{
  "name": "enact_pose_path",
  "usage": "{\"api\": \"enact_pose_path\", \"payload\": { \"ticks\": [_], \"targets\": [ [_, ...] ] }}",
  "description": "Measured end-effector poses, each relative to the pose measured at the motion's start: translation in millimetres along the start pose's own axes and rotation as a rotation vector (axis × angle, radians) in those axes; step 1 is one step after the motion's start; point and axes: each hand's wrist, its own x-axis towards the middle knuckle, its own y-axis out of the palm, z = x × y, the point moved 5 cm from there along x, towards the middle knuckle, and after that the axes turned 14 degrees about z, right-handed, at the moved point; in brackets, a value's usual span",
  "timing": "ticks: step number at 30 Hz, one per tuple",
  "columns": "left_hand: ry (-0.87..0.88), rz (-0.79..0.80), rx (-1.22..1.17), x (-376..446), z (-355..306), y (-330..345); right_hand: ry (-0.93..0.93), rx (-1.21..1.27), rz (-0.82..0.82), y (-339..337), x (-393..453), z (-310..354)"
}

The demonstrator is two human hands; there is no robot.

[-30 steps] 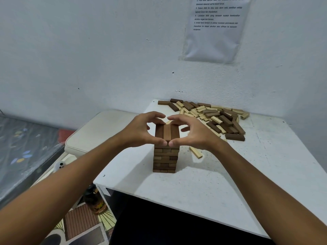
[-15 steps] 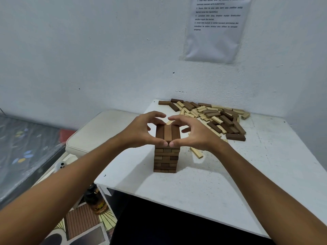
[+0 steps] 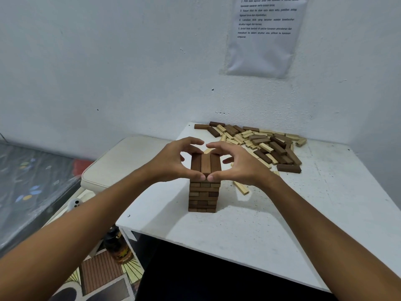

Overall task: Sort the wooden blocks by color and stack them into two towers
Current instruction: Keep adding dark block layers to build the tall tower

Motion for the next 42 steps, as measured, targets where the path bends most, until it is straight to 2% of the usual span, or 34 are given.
{"api": "enact_pose_path", "payload": {
  "ticks": [12, 20, 28, 35, 42],
  "targets": [
    [0.011, -0.007, -0.045, -2, 1, -1, -0.003, 0.147, -0.038, -2, -4, 3],
    [0.021, 0.004, -0.035, -3, 4, 1, -0.001, 0.058, -0.029, -1, -6, 3],
    [0.033, -0.031, -0.034, -1, 2, -5, -0.012, 0.103, -0.055, -6, -7, 4],
    [0.055, -0.081, -0.033, 20, -4, -24, 0.033, 0.064, -0.162, -38, -4, -7],
    [0.025, -0.126, 0.047, 67, 21, -45, 0.11, 0.01, -0.248, -81, 11, -46]
  ]
}}
